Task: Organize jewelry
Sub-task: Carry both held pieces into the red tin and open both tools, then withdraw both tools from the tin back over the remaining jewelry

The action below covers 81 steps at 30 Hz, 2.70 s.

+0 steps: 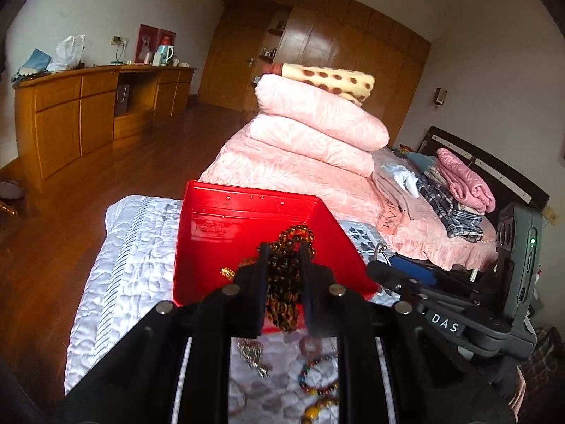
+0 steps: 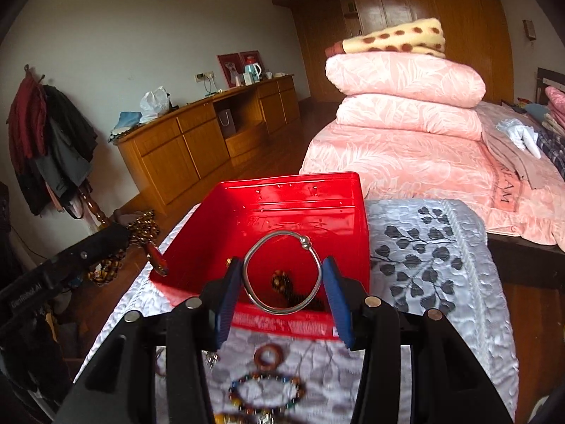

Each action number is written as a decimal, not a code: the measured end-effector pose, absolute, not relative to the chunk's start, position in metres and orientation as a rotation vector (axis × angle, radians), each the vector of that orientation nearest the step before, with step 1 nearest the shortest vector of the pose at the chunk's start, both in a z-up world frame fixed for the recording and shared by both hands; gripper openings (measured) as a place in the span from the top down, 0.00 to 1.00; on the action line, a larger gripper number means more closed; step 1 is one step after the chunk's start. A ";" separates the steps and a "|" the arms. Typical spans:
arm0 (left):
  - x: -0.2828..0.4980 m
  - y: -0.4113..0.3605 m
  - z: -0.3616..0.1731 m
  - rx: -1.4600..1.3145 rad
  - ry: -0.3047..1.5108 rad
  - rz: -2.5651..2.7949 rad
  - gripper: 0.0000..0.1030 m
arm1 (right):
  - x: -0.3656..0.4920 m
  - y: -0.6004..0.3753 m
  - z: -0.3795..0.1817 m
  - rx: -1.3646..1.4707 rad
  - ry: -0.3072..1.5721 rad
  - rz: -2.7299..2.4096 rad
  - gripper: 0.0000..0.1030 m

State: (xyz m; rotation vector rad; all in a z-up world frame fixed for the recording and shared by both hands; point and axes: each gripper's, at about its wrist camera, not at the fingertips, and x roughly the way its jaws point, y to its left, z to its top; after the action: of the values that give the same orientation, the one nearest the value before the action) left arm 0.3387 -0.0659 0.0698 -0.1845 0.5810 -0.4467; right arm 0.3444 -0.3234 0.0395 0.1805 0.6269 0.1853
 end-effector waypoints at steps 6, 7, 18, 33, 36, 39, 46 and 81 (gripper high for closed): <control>0.366 -0.074 0.048 -0.168 0.618 -0.415 0.86 | 0.368 -0.321 0.024 0.181 0.665 0.169 0.55; 0.371 -0.075 0.043 -0.164 0.629 -0.411 0.86 | 0.370 -0.321 0.022 0.180 0.668 0.166 0.55; 0.394 -0.069 0.019 -0.172 0.693 -0.385 0.75 | 0.383 -0.321 0.013 0.176 0.679 0.150 0.48; 0.297 -0.036 0.040 -0.085 0.544 -0.312 0.15 | 0.271 -0.335 0.009 0.230 0.596 0.120 0.29; 0.275 -0.027 0.033 -0.082 0.552 -0.295 0.14 | 0.247 -0.333 -0.002 0.232 0.617 0.109 0.21; 0.260 -0.021 0.025 -0.073 0.574 -0.285 0.13 | 0.231 -0.329 -0.013 0.239 0.658 0.120 0.16; 0.229 -0.015 0.009 -0.026 0.582 -0.239 0.10 | 0.207 -0.316 -0.030 0.218 0.715 0.142 0.16; 0.207 -0.010 -0.022 -0.010 0.626 -0.199 0.10 | 0.223 -0.276 -0.062 0.218 0.848 0.165 0.49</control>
State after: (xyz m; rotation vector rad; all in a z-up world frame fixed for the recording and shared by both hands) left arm 0.2066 -0.0096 -0.0223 -0.0103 0.6259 -0.1988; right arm 0.2231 -0.2759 -0.0621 0.2177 0.8480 0.1647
